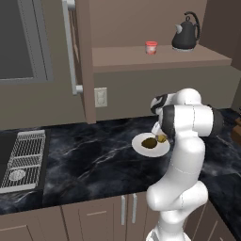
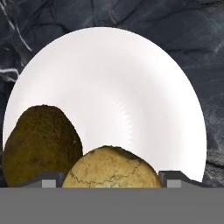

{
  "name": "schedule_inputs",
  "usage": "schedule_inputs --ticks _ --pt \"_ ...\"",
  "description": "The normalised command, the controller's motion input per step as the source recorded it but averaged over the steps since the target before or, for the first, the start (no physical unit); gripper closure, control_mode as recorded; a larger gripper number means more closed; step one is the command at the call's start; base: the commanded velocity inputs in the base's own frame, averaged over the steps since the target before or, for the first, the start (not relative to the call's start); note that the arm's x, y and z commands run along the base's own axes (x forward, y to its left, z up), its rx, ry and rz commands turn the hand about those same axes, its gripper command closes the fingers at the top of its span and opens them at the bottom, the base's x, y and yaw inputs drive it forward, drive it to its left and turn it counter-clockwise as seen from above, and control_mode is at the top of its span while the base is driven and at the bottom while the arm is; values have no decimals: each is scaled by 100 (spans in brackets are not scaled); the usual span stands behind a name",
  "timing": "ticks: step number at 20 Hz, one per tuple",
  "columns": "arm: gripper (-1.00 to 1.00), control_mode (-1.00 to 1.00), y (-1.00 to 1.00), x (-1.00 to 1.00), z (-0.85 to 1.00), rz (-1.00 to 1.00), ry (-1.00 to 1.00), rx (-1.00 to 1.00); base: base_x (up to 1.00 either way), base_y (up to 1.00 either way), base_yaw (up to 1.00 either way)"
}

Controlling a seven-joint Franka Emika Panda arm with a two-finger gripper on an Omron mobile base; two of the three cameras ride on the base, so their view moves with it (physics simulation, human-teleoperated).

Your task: Pick the avocado and bread from the counter and place them on the plate. Then pick the jam from the cabinet and place it next to the plate. Lastly close the cabinet door.

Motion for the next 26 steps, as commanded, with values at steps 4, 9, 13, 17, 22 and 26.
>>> schedule_inputs --ticks 4,9,13,17,22,26 --pt "-100 -100 5 0 -1 0 0 0 0 0 0" --pt "-100 -100 5 0 0 0 0 0 0 0 0" --pt "-100 -100 0 -21 10 0 -1 0 0 0 0" --pt "-100 -100 5 -35 37 0 -11 0 0 0 0" --pt "-100 -100 16 -42 50 0 -15 0 0 0 0" --pt "-100 -100 20 -54 51 0 -19 0 0 0 0"
